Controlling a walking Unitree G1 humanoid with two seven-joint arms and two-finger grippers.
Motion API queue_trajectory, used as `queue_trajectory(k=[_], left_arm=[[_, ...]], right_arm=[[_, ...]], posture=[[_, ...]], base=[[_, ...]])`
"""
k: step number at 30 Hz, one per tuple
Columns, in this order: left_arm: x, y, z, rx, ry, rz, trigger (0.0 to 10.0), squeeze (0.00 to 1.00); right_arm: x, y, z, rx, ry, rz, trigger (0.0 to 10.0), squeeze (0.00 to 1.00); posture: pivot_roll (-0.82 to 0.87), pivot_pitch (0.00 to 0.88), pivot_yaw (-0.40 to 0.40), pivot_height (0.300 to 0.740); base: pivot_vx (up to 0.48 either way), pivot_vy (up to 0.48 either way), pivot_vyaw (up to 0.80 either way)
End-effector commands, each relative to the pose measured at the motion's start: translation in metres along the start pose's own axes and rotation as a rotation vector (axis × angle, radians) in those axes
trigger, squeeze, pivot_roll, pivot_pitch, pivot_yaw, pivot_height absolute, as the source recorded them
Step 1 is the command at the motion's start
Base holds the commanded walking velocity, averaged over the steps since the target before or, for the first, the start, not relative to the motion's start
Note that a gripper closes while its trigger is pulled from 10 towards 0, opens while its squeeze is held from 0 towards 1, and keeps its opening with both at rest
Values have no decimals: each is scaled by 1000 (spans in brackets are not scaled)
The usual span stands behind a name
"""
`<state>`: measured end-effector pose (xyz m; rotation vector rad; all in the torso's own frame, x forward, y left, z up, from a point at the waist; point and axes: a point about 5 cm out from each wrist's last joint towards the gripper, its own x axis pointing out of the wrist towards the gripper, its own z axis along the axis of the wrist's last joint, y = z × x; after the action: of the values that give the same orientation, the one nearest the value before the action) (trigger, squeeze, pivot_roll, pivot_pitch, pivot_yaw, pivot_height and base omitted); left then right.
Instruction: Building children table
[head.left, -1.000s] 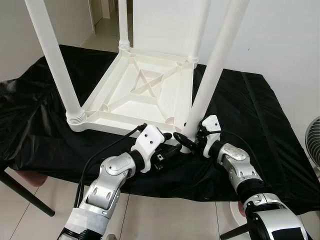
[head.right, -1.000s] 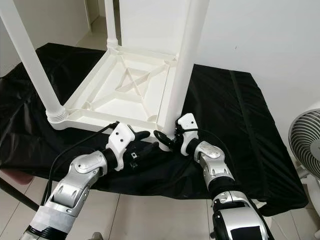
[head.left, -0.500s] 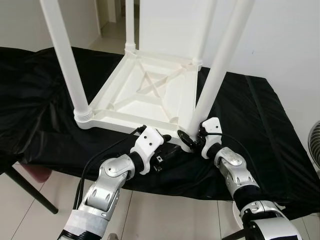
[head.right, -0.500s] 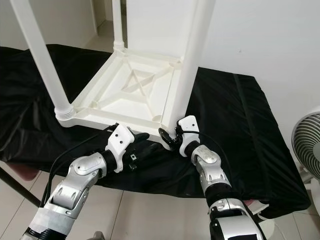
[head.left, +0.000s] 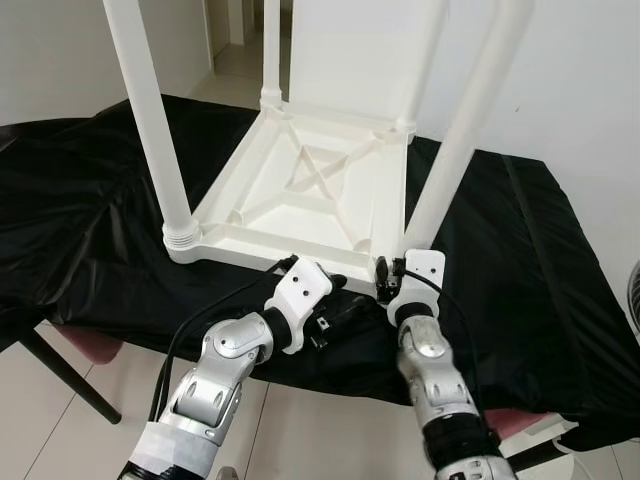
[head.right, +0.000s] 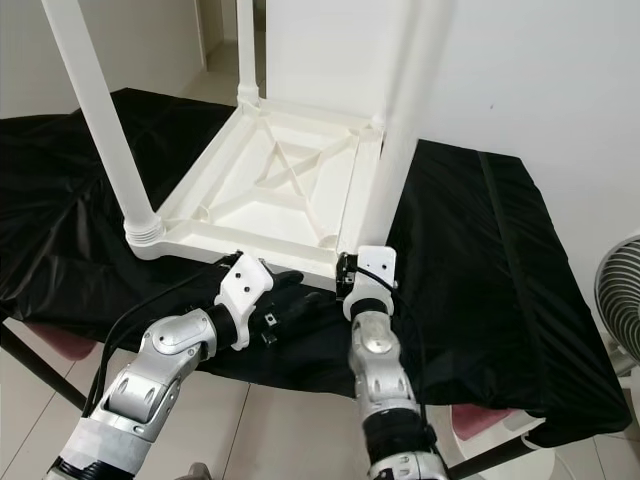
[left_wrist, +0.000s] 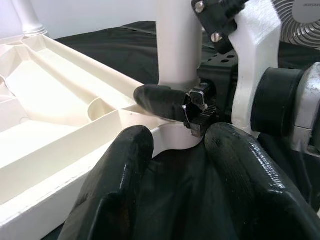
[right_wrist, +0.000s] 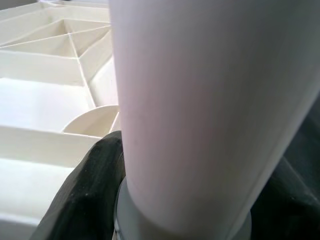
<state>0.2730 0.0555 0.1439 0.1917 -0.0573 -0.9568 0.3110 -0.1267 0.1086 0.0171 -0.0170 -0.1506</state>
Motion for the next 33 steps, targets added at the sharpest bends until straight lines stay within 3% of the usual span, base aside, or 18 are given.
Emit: queue_trajectory(k=[1, 7, 8, 10, 11, 16, 17, 20, 21, 30, 33], left_arm=[[1, -3, 0, -9, -1, -3, 10000, 0], [2, -5, 0, -13, -2, -7, 10000, 0], [2, -6, -1, -15, -2, -7, 10000, 0], [2, -6, -1, -15, -2, -7, 10000, 0], [2, -6, -1, -15, -2, -6, 10000, 0], [2, -6, -1, -16, -2, -2, 10000, 0], [2, -6, -1, -17, -2, 0, 10000, 0], [2, -6, -1, -17, -2, 0, 10000, 0], [2, -5, -1, -18, -4, 3, 10000, 0], [2, -4, -1, -16, -4, 8, 10000, 0], [2, -4, -1, -15, -4, 8, 10000, 0]], right_arm=[[-1, -18, -9, -32, 56, -91, 10000, 0], [-2, -24, -10, -35, 54, -88, 10000, 0], [-2, -21, -8, -12, 31, -36, 10000, 200], [-2, -21, -8, -12, 31, -36, 10000, 200], [-3, -21, -6, 4, 19, -13, 10000, 1000], [3, -27, 3, 31, -22, 88, 10000, 1000], [11, -37, 12, 27, -47, 178, 10000, 1000], [12, -40, 14, 20, -51, 205, 10000, 1000], [16, -42, 19, -1, -38, 330, 10000, 0], [25, -39, 24, -162, -38, 707, 10000, 0], [27, -36, 24, -165, -27, 751, 10000, 0]], posture=[[113, 13, -55, 740], [112, 13, -60, 740], [111, 14, -64, 740], [111, 14, -64, 740], [111, 15, -65, 740], [106, 16, -69, 740], [106, 15, -73, 740], [106, 15, -73, 740], [107, 14, -75, 740], [109, 18, -73, 740], [111, 17, -71, 740]], base=[[0, 0, 0], [0, 0, 0], [0, 0, 0], [0, 0, 0], [0, 0, 0], [0, 0, 0], [0, 0, 0], [0, 0, 0], [0, 0, 0], [0, 0, 0], [0, 0, 0]])
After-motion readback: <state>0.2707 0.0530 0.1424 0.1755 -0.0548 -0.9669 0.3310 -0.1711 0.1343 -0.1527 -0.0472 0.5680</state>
